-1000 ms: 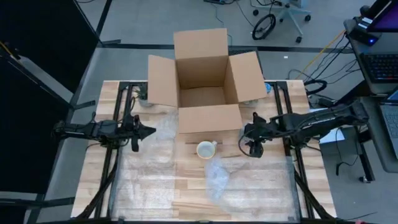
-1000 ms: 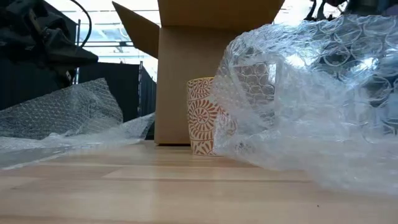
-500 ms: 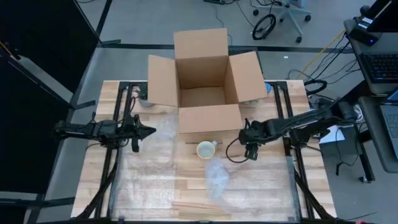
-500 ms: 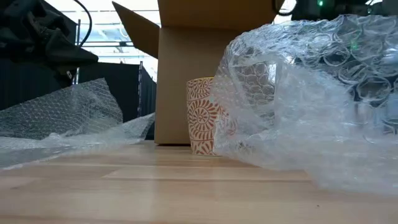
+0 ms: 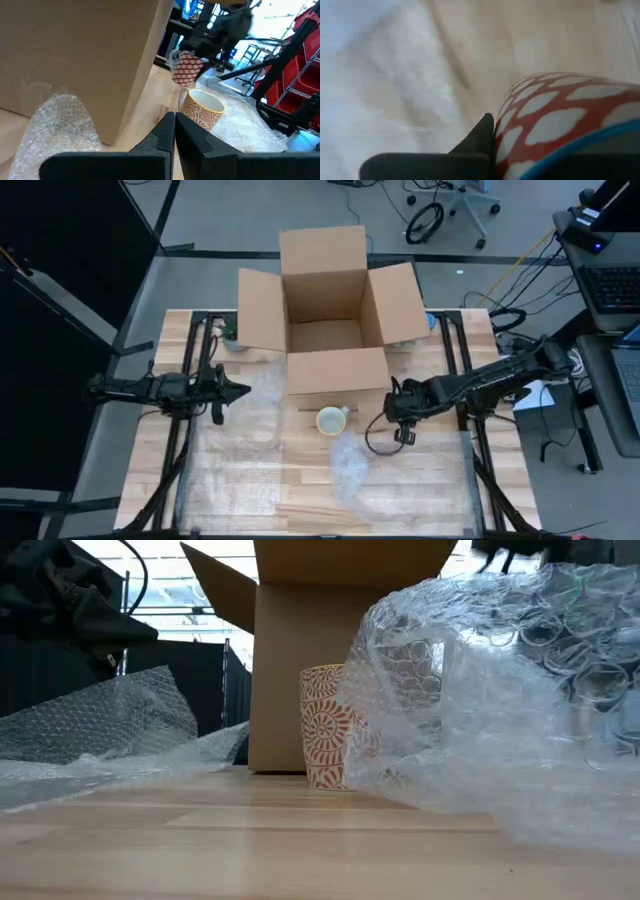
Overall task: Wrap mug
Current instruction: Wrap the red mug with bubble wrap
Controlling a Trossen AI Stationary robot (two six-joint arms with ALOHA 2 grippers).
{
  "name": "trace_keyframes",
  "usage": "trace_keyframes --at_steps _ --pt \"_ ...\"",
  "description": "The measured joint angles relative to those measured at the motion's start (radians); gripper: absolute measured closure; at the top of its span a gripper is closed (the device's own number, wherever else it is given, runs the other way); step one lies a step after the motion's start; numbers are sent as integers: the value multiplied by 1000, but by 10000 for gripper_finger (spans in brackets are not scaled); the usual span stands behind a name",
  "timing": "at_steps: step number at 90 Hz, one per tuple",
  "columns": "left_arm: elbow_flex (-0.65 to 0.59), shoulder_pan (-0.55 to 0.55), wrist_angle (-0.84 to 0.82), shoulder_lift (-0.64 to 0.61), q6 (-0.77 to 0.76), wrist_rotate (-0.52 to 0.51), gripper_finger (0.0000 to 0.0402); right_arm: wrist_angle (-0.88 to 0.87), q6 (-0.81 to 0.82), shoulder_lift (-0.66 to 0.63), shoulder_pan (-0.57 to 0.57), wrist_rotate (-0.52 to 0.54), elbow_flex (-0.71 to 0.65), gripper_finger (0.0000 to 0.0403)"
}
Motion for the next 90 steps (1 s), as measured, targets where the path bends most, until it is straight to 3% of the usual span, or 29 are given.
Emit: trace_keyframes --at_steps 20,38,51,64,80,90 --pt "0 0 10 0 1 8 402 56 184 20 212 42 68 396" --pt "0 0 10 0 2 10 402 105 293 154 332 39 118 396" --pt "0 0 10 0 3 13 402 74 314 287 357 32 216 396" --pt "0 0 10 0 3 43 402 36 335 392 358 -46 298 396" --pt "0 0 10 0 3 77 402 89 366 485 359 -124 327 393" --pt "0 -1 10 0 10 78 402 92 403 507 359 -118 333 367"
